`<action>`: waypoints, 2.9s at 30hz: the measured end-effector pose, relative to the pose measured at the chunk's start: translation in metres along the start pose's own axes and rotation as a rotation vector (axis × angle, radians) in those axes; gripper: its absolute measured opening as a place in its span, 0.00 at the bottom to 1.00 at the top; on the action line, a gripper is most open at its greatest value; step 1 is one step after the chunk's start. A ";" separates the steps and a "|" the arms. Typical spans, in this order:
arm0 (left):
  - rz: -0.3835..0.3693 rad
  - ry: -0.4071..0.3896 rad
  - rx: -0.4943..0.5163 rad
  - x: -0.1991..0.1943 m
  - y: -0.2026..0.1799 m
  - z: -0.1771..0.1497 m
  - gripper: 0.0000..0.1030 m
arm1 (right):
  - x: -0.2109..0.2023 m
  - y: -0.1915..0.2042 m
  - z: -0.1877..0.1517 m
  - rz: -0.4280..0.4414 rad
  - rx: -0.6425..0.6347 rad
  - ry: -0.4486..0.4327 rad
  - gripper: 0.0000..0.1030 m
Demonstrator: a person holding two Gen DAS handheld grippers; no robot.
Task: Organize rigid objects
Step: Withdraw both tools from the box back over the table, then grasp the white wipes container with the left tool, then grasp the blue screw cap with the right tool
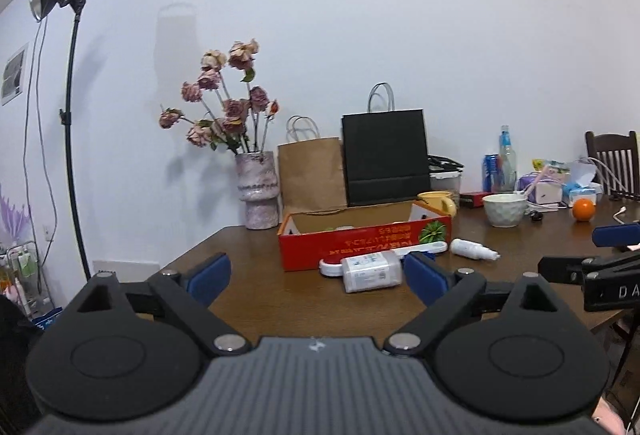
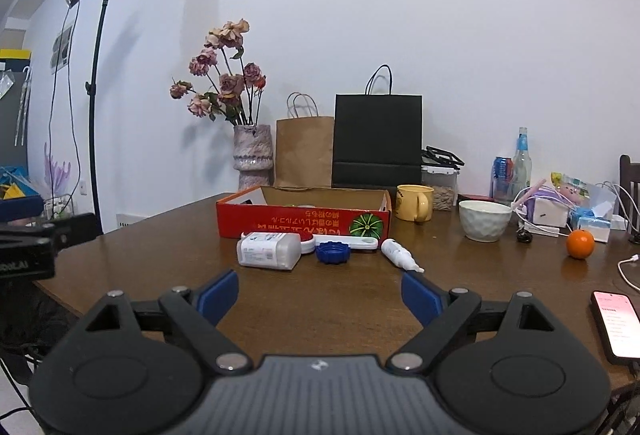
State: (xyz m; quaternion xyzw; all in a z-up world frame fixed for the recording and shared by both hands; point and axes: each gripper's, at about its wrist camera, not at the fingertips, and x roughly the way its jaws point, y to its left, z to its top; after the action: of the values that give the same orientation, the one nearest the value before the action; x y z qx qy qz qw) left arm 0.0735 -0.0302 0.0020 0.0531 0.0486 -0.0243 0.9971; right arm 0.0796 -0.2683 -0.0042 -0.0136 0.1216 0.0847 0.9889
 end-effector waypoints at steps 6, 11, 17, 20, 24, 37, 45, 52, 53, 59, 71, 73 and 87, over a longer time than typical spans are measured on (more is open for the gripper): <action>-0.024 0.028 -0.009 0.009 -0.008 -0.006 0.96 | 0.006 -0.005 -0.003 -0.006 0.003 0.015 0.86; -0.040 0.102 -0.019 0.029 -0.013 -0.017 0.96 | 0.026 -0.015 -0.012 -0.010 0.029 0.060 0.86; -0.058 0.207 -0.012 0.078 -0.023 -0.019 0.96 | 0.069 -0.032 -0.014 -0.006 0.050 0.124 0.86; -0.069 0.245 0.028 0.116 -0.033 -0.013 0.96 | 0.095 -0.041 -0.002 -0.010 0.039 0.136 0.86; -0.103 0.280 0.036 0.175 -0.045 -0.004 0.97 | 0.139 -0.050 0.021 0.003 -0.003 0.144 0.86; -0.104 0.451 -0.051 0.328 -0.051 -0.016 0.97 | 0.302 -0.069 0.053 0.108 0.029 0.308 0.85; -0.171 0.522 -0.191 0.335 -0.021 -0.029 0.81 | 0.344 -0.059 0.045 0.149 0.073 0.361 0.84; -0.112 0.475 -0.216 0.294 0.001 -0.027 0.81 | 0.364 -0.040 0.035 0.115 -0.002 0.418 0.75; -0.096 0.455 -0.206 0.288 0.004 -0.025 0.81 | 0.365 -0.039 0.034 0.112 -0.005 0.421 0.68; -0.014 0.430 -0.160 0.267 0.011 -0.011 0.81 | 0.362 -0.033 0.032 0.115 -0.013 0.411 0.51; 0.041 0.286 -0.148 0.177 0.000 0.010 0.80 | 0.214 -0.040 0.034 0.104 0.049 0.208 0.51; 0.043 0.255 -0.129 0.160 -0.008 0.008 0.81 | 0.183 -0.041 0.027 0.103 0.062 0.193 0.51; -0.008 0.052 -0.118 0.061 -0.038 0.005 0.81 | 0.067 -0.045 0.016 0.042 0.042 0.047 0.51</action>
State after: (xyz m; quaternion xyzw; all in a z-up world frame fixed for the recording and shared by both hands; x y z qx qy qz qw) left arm 0.1327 -0.0711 -0.0026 -0.0053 0.0760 -0.0241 0.9968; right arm 0.1557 -0.3013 -0.0049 0.0078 0.1469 0.1024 0.9838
